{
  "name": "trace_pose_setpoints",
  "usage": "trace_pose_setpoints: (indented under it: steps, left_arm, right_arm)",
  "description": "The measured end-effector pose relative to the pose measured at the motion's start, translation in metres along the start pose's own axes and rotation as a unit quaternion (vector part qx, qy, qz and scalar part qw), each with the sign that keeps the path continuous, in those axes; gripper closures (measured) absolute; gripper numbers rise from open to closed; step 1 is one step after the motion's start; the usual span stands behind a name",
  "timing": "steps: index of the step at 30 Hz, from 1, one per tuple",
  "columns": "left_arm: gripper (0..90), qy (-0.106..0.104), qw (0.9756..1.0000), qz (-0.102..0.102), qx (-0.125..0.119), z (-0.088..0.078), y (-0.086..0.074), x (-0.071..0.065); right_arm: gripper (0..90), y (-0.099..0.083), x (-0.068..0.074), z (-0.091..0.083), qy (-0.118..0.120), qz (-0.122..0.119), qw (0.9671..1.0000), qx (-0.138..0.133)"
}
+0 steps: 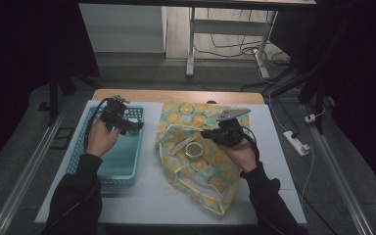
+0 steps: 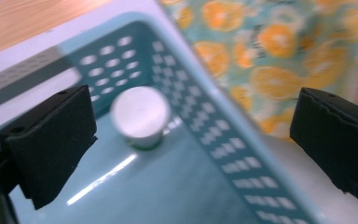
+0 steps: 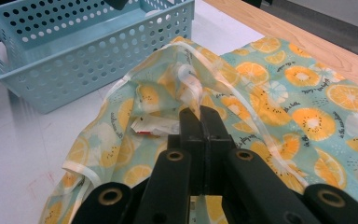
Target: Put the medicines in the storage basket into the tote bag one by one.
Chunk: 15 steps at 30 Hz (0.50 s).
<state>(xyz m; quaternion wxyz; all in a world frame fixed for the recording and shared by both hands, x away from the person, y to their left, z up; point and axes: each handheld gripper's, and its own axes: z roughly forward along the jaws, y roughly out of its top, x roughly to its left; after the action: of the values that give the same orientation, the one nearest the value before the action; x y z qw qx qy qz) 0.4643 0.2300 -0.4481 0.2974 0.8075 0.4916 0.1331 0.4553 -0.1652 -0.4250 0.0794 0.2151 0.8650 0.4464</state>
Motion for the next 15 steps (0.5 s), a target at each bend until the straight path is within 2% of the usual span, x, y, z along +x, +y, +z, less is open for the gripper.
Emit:
trace_pose_setpoints:
  steps: [8, 12, 15]
  left_arm:
    - [1.1, 0.017, 0.9992, -0.024, 0.028, 0.017, -0.001, 0.020]
    - [1.9, 0.011, 0.9989, -0.026, 0.038, 0.026, -0.002, 0.024]
    - [2.7, 0.015, 0.9983, -0.022, 0.052, 0.032, -0.001, 0.024]
  right_arm:
    - [90.0, 0.000, 0.000, 0.000, 0.000, 0.000, 1.0000, 0.000]
    - [90.0, 0.000, 0.000, -0.001, 0.000, 0.000, 1.0000, 0.001]
    - [90.0, 0.000, 0.000, -0.001, 0.001, -0.001, 1.0000, 0.000]
